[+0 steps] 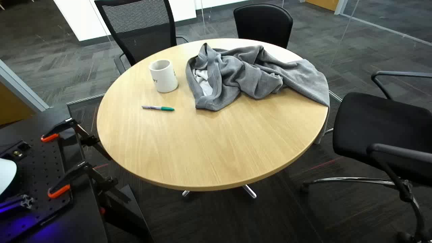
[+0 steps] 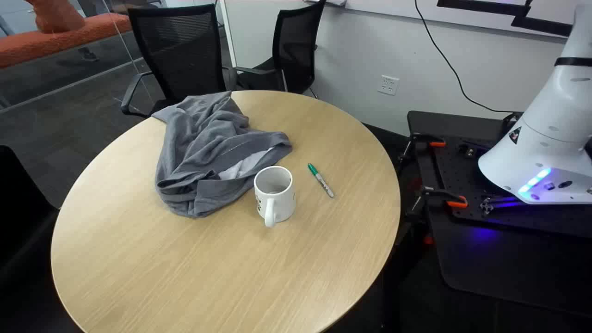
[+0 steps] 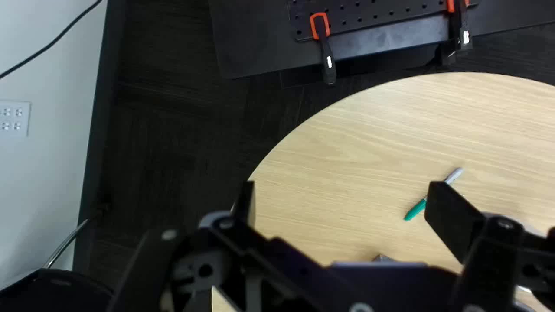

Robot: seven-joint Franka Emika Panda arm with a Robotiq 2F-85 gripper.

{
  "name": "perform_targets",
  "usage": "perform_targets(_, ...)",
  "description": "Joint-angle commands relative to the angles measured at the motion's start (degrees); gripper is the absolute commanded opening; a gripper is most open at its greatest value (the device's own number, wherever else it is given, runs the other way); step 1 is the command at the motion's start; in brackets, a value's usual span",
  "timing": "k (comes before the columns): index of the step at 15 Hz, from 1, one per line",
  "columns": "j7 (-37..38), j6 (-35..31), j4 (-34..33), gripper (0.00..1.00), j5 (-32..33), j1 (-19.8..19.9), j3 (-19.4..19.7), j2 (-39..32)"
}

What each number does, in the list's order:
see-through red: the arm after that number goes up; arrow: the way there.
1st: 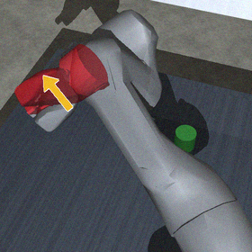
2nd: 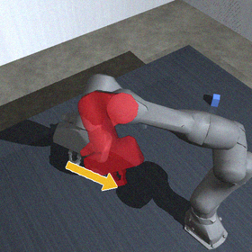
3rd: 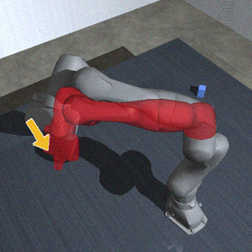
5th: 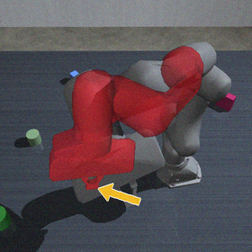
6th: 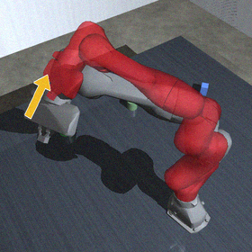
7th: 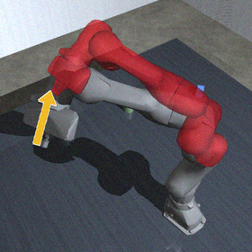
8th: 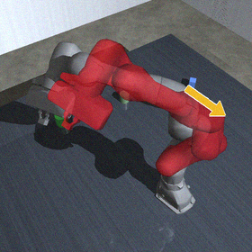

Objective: Put the green pen inside the white mug

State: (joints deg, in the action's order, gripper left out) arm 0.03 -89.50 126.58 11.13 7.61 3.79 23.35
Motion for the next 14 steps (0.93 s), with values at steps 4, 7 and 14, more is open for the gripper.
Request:
perform_targets(4,0.21,0.15,-0.12,1.0,0.17,-0.71,0.58,-0.02)
perform_targets(7,0.62,-0.22,-0.16,1.0,0.05,-0.74,0.47,-0.12)
perform_targets(14,3.72,-7.96,0.78,1.0,-6.58,-3.16,-0.98,-0.67)
